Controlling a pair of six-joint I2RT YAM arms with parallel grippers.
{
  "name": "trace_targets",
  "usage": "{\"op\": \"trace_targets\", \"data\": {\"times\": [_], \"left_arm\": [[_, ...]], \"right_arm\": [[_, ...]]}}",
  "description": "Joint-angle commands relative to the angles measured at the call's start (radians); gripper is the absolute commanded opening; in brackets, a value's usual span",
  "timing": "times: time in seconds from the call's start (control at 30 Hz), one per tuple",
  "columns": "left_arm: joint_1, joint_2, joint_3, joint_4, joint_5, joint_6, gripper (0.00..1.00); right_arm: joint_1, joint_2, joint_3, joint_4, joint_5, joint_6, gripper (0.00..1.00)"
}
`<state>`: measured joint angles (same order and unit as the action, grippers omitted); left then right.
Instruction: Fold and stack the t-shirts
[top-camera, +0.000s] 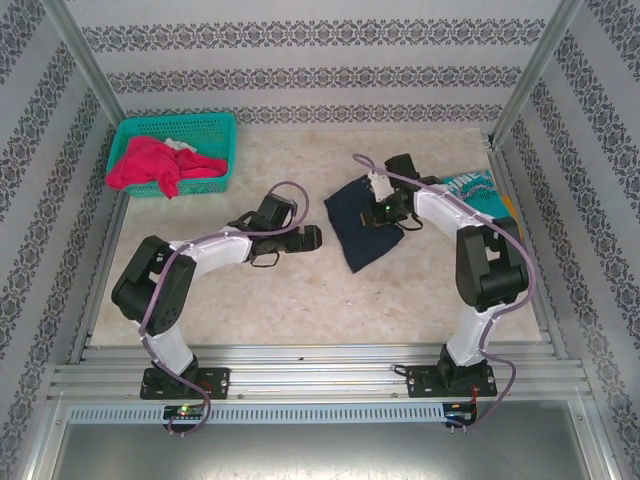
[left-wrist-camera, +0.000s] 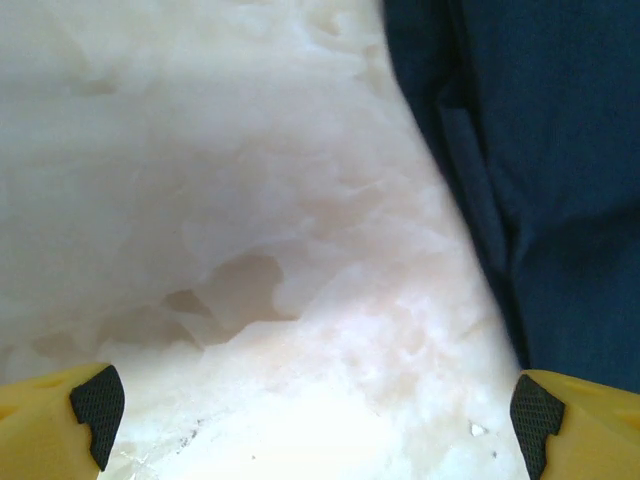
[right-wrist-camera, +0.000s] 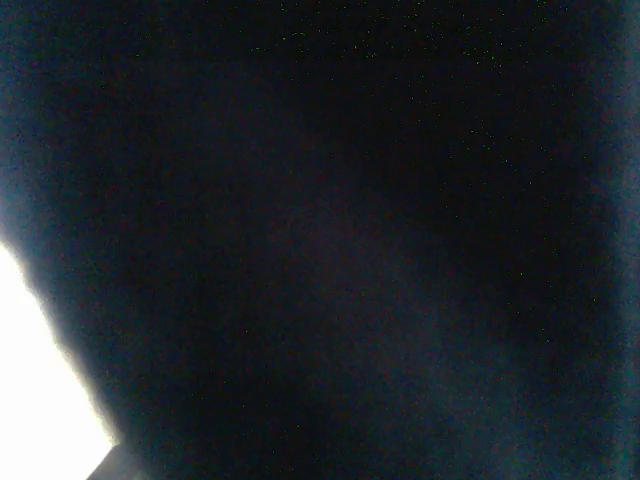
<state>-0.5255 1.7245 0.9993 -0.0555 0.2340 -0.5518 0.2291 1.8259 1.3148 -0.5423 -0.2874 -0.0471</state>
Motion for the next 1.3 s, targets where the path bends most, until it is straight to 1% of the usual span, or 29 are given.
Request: {"op": "trace_targets", "data": {"times": [0.0, 0.07, 0.13, 0.2, 0.3, 0.43, 0.6, 0.73, 0.83, 1.13, 1.27], "left_arm": [[-0.05, -0.057, -0.033, 0.156, 0.042, 0.182, 1.0], [-0.07, -0.063, -0.023, 0.176, 0.091, 0.238, 1.0], [-0.095, -0.061, -0.01, 0.197, 0.15, 0.312, 1.0], [-0.126, -0.062, -0.003, 0.228, 0.197, 0.416, 1.0], [-0.163, -0.049, 0.017, 0.255, 0.227, 0.49, 1.0], [-0.208, -0.022, 0.07, 0.226, 0.235, 0.553, 1.0], [-0.233, 0.002, 0.103, 0.233, 0.258, 0.551, 1.0], [-0.245, 0.013, 0.113, 0.238, 0.261, 0.555, 1.0], [-0.252, 0.016, 0.116, 0.242, 0.259, 0.559, 1.0], [-0.257, 0.021, 0.109, 0.25, 0.269, 0.554, 1.0], [-0.256, 0.024, 0.112, 0.247, 0.267, 0.556, 1.0]], "right_arm": [[-0.05, -0.052, 0.016, -0.067, 0.192, -0.194, 0.0], [-0.079, -0.053, 0.029, -0.097, 0.204, -0.233, 0.0], [-0.115, -0.071, 0.029, -0.096, 0.173, -0.251, 0.0], [-0.154, -0.096, 0.03, -0.094, 0.129, -0.257, 0.0], [-0.217, -0.113, 0.048, -0.115, 0.075, -0.257, 0.0], [-0.291, -0.122, 0.076, -0.148, 0.06, -0.286, 0.0], [-0.397, -0.131, 0.12, -0.168, 0.008, -0.307, 0.0], [-0.463, -0.12, 0.184, -0.206, -0.006, -0.342, 0.0], [-0.518, -0.105, 0.235, -0.206, -0.054, -0.319, 0.0], [-0.605, 0.002, 0.416, -0.281, -0.133, -0.327, 0.0], [-0.614, 0.034, 0.446, -0.297, -0.118, -0.331, 0.0]]}}
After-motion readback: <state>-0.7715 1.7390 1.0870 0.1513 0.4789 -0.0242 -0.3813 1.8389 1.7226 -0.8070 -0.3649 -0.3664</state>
